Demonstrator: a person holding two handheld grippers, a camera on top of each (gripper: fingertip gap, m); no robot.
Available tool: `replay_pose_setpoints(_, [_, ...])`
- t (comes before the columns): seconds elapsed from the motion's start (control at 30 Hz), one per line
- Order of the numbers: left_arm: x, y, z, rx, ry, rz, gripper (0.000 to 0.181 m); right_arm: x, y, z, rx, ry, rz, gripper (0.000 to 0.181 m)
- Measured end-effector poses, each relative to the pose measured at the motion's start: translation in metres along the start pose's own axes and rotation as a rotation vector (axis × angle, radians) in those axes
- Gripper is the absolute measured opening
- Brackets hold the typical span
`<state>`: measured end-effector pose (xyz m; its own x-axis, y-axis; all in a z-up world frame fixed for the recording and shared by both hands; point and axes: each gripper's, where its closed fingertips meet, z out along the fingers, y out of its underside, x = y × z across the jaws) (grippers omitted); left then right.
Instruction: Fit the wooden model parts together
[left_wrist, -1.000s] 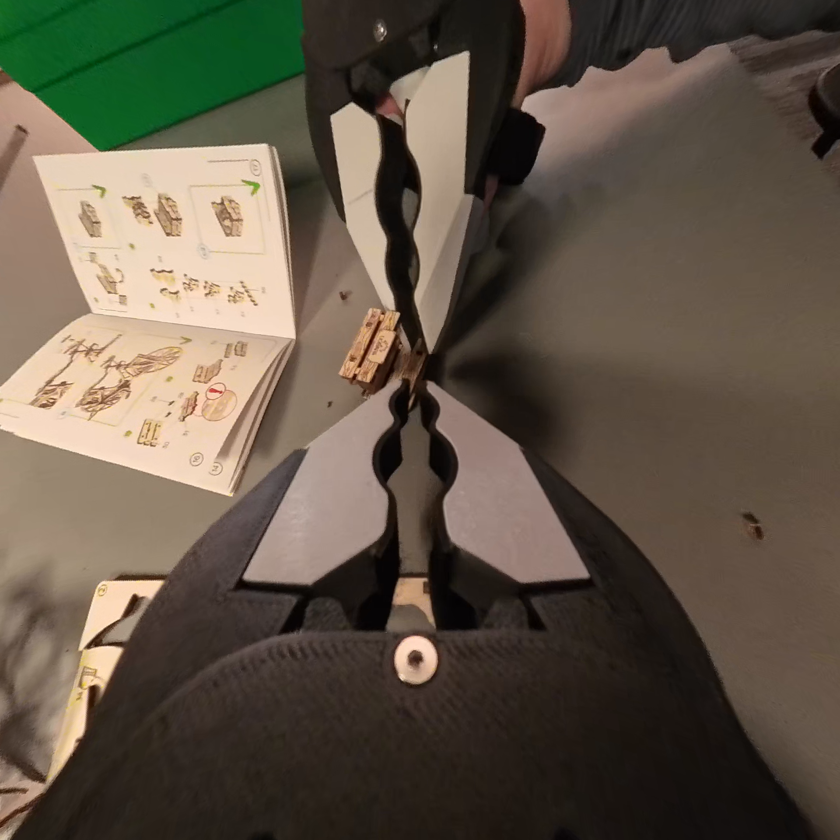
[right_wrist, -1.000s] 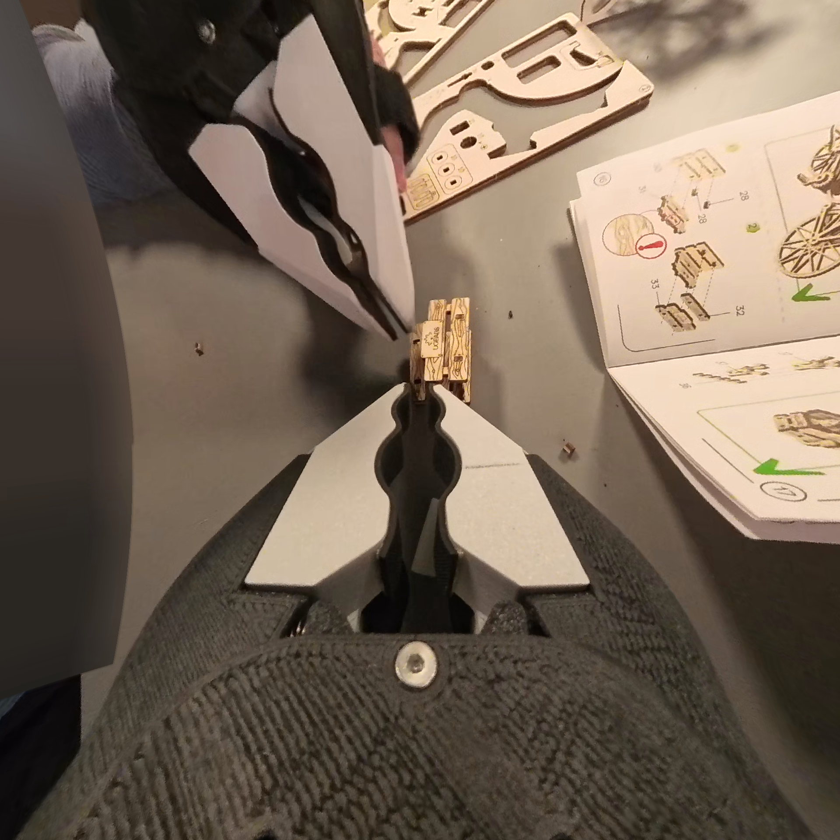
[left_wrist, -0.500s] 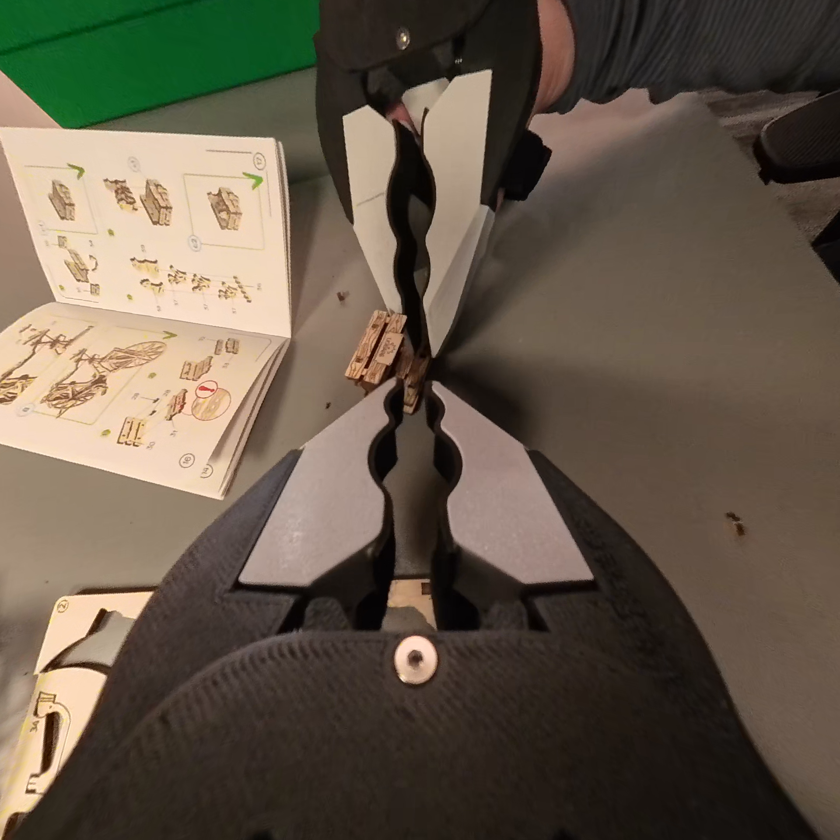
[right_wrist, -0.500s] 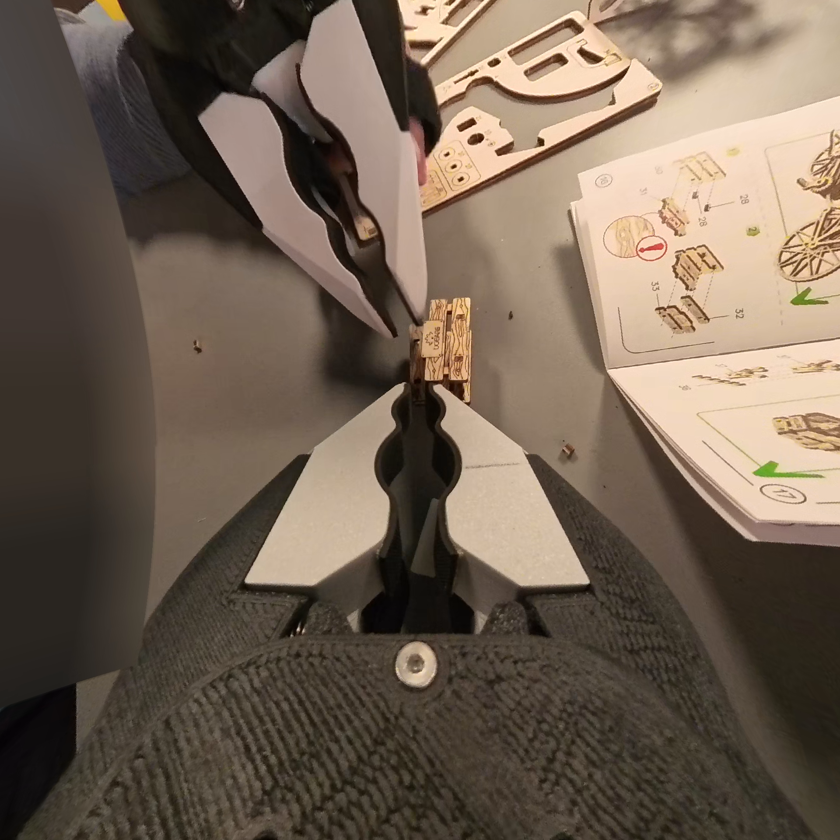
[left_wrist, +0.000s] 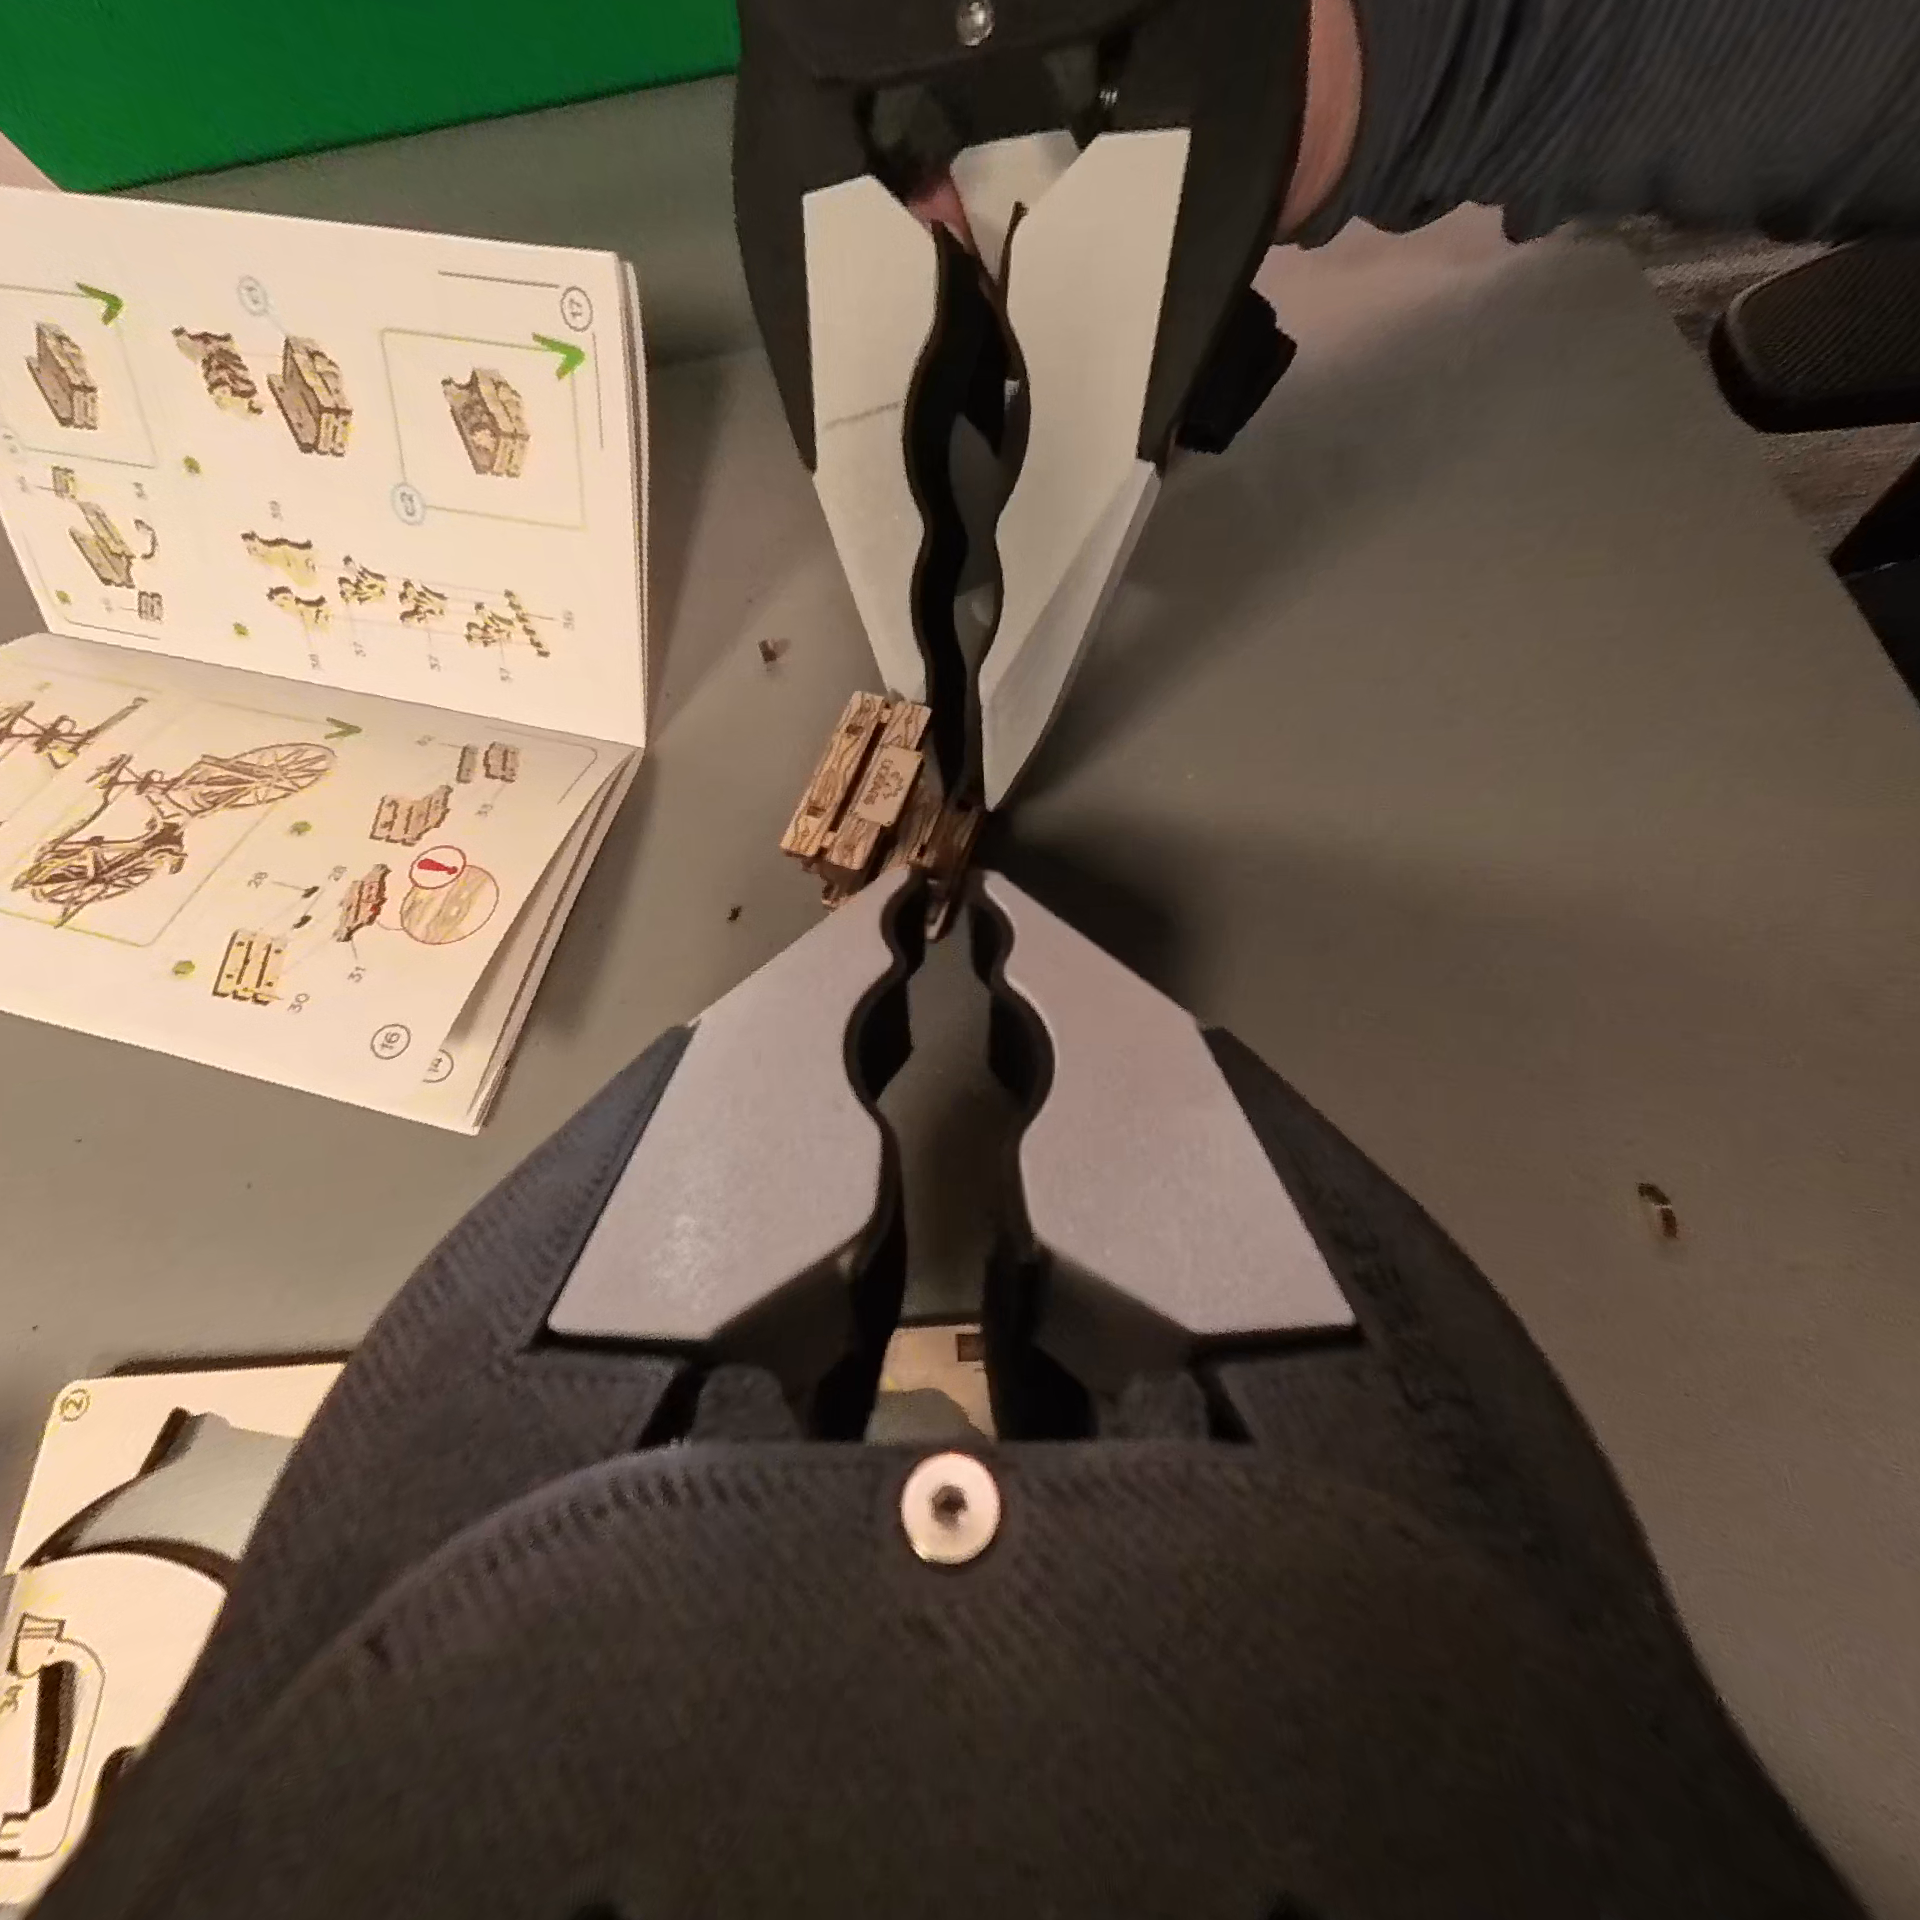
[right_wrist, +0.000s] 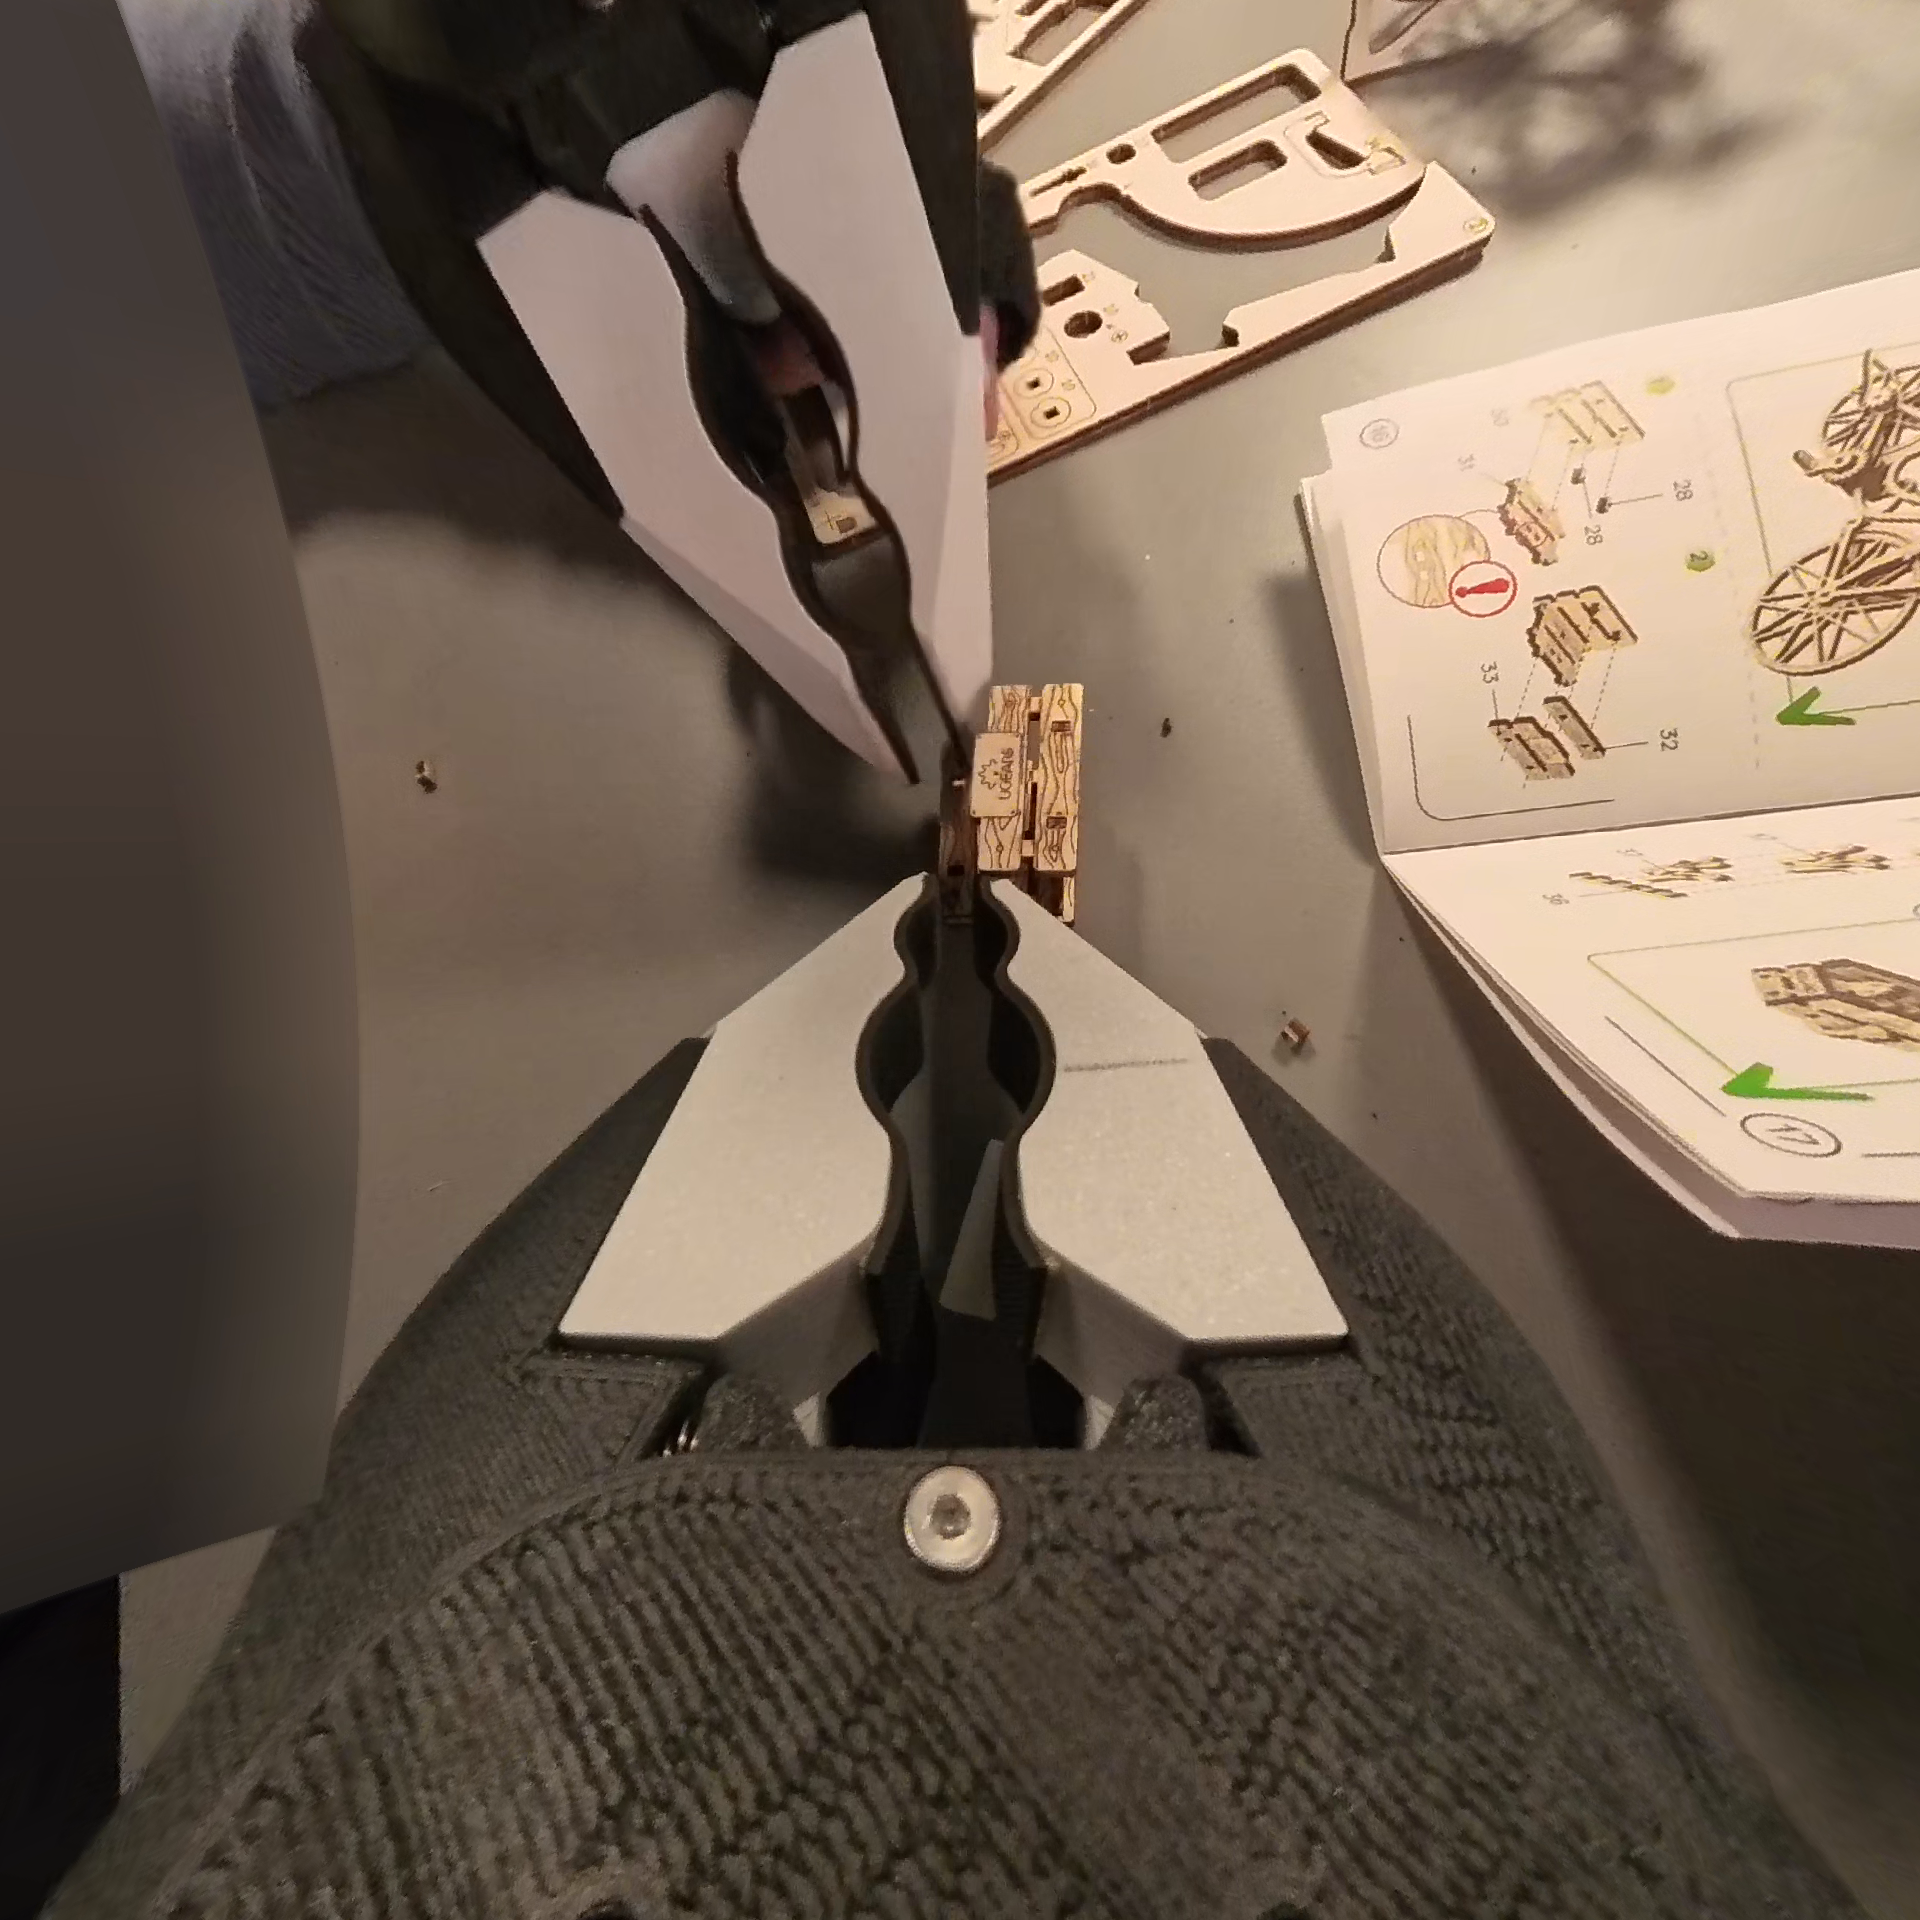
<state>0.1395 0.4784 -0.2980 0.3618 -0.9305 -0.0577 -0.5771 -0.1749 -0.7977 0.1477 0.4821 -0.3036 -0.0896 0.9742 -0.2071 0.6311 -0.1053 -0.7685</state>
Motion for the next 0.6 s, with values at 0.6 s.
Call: replay_pose_setpoints(0.6, [-0.0031, 0.0059, 0.0026, -0.076, 0.029, 0.004, 0.005, 0.0006, 0.0002, 0.0001, -0.003, 0.078, -0.088, 0.005])
